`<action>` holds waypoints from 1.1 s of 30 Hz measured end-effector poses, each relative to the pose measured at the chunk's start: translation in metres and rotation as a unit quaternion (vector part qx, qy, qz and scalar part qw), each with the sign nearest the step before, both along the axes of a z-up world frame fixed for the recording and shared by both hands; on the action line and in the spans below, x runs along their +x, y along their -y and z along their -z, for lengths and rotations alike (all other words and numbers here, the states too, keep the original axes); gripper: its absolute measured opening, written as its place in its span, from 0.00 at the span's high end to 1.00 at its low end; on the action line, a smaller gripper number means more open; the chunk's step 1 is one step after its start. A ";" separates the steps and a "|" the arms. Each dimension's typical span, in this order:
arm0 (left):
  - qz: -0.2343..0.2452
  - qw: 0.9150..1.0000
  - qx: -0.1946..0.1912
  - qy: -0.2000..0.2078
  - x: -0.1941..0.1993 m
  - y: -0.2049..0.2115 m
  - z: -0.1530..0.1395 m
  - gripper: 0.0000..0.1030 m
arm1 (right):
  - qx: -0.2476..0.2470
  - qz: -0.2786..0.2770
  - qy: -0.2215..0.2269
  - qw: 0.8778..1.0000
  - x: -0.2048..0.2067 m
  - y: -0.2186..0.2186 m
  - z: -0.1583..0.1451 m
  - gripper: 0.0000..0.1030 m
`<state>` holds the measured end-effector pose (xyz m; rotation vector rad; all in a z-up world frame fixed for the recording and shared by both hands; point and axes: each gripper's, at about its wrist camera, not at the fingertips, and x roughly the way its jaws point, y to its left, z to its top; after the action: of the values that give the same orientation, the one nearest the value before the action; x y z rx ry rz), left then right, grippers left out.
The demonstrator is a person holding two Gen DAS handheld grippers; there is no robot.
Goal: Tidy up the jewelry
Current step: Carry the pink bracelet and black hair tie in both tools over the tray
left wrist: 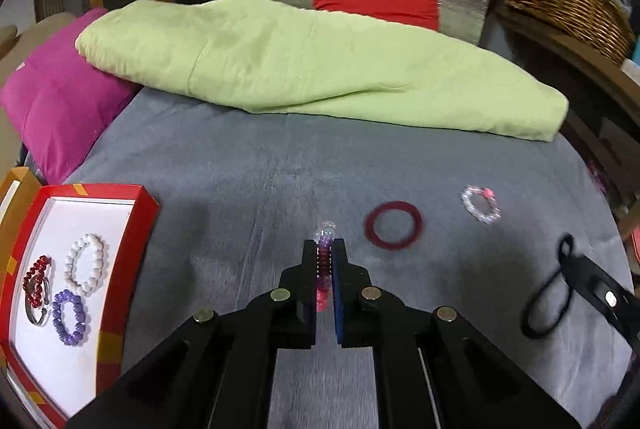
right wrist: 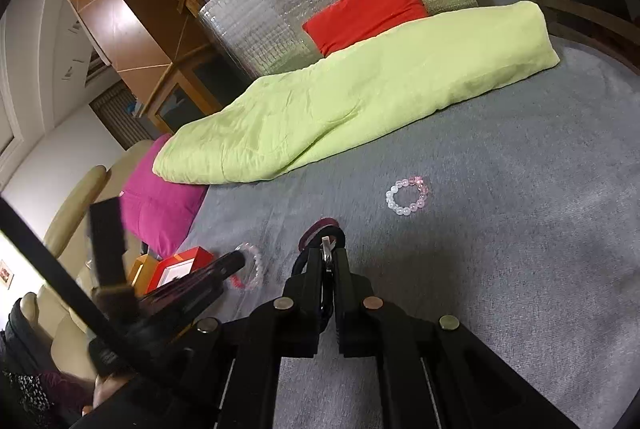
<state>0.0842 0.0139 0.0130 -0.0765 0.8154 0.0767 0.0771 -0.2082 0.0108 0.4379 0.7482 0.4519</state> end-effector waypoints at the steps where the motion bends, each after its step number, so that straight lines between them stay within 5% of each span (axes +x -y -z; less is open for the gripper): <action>1: 0.004 1.000 0.001 0.001 -0.003 0.001 -0.001 0.94 | -0.003 0.000 0.000 1.000 0.000 -0.001 0.000 0.94; 33: 0.028 0.999 0.028 -0.005 -0.013 0.022 0.004 0.93 | -0.020 0.006 0.003 1.000 0.002 -0.002 0.001 0.94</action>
<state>0.0713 -0.0085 0.0086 0.0003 0.8239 0.0473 0.0795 -0.2060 0.0097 0.4038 0.7478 0.4270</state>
